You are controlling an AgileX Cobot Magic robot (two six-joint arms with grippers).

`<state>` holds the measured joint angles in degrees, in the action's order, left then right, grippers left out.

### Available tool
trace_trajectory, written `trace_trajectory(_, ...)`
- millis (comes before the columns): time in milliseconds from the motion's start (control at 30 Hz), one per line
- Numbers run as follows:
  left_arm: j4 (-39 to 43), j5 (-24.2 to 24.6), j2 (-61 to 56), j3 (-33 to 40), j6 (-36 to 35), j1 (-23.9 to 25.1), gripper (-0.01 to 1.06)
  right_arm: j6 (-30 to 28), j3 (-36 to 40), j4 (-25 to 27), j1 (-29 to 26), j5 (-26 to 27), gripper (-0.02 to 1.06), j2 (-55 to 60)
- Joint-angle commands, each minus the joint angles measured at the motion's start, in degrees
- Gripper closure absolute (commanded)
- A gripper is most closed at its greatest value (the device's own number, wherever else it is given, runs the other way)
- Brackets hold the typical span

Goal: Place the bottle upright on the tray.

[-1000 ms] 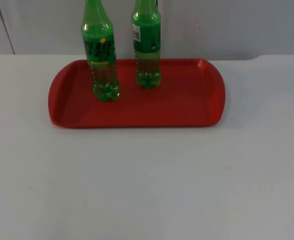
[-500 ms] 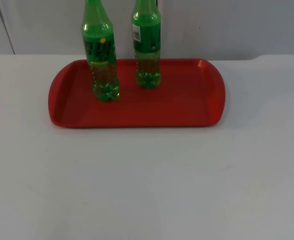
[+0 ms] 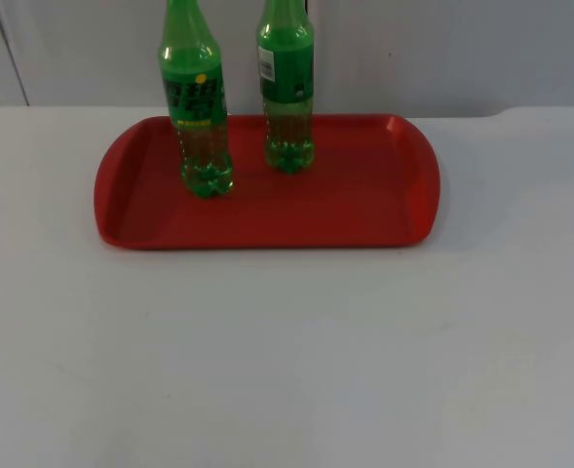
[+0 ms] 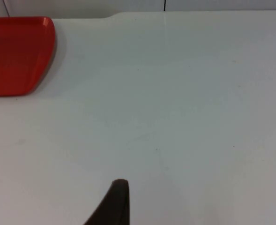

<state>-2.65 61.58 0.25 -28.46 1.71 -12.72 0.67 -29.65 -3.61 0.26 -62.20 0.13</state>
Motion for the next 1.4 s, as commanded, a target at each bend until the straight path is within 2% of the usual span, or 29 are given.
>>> trace_trajectory(0, 0.29, -0.04, -0.25, 0.16, 0.02, 0.12, 0.00, -0.08, 0.23, -0.36, -0.23, 0.44, 0.09, -0.13)
trace_trajectory(833, 0.27, -0.04, -0.25, 0.16, 0.02, 0.22, 0.00, -0.08, 0.23, -0.36, -0.23, 0.44, 0.09, -0.13)
trace_trajectory(1367, 0.27, -0.04, -0.25, 0.16, 0.02, 8.39, 0.00, -0.08, 0.23, -0.36, -0.23, 0.44, 0.09, -0.13)
